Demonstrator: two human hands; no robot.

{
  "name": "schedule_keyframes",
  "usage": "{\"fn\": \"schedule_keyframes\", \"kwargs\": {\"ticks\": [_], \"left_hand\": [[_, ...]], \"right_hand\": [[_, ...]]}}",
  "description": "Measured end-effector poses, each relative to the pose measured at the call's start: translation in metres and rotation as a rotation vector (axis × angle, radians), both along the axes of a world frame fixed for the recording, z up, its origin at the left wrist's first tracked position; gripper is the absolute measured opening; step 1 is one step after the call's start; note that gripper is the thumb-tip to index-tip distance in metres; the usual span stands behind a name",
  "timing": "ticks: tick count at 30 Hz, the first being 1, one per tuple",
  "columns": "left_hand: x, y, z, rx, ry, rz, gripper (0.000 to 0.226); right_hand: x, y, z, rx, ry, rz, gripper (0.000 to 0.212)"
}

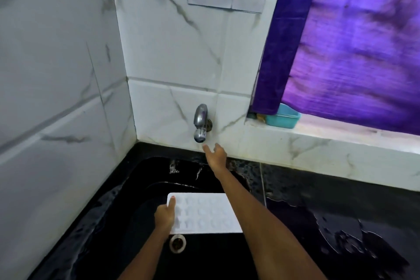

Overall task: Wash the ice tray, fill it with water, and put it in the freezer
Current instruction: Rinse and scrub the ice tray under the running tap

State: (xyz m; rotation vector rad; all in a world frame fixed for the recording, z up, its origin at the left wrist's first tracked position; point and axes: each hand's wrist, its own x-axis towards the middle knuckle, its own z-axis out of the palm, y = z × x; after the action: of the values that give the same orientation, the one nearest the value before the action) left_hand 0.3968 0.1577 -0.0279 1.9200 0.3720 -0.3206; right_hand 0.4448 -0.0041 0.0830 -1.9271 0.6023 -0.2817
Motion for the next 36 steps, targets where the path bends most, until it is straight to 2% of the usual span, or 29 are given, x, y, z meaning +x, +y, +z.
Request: {"fn": "schedule_keyframes", "kwargs": {"ticks": [3, 4, 7, 11, 24, 26, 29, 33, 36], "left_hand": [[0.022, -0.001, -0.005, 0.032, -0.028, -0.035, 0.058], [0.029, -0.003, -0.006, 0.029, -0.028, -0.04, 0.058], [0.046, -0.008, -0.012, -0.013, -0.021, -0.037, 0.058], [0.062, -0.012, -0.021, -0.058, -0.024, -0.022, 0.06], [0.07, -0.029, -0.016, -0.094, 0.003, -0.026, 0.057], [0.07, -0.031, -0.014, -0.093, 0.001, -0.024, 0.058], [0.068, -0.032, -0.014, -0.099, 0.004, -0.015, 0.057], [0.064, -0.031, -0.01, -0.121, 0.024, -0.011, 0.055], [0.062, -0.033, -0.006, -0.135, 0.034, -0.008, 0.055]], "right_hand": [[0.047, -0.003, 0.002, 0.151, 0.022, -0.067, 0.068], [0.06, -0.004, 0.0, 0.184, 0.022, -0.085, 0.063], [0.085, -0.006, -0.006, 0.282, -0.059, -0.163, 0.032], [0.096, -0.005, -0.009, 0.424, -0.09, -0.231, 0.017], [0.091, 0.005, -0.006, 0.315, -0.123, -0.302, 0.024], [0.087, 0.005, -0.009, 0.364, -0.147, -0.307, 0.028], [0.078, 0.004, -0.015, 0.551, -0.128, -0.294, 0.048], [0.059, 0.011, -0.026, 0.742, -0.063, -0.222, 0.035], [0.052, 0.013, -0.025, 0.778, -0.034, -0.216, 0.034]]}}
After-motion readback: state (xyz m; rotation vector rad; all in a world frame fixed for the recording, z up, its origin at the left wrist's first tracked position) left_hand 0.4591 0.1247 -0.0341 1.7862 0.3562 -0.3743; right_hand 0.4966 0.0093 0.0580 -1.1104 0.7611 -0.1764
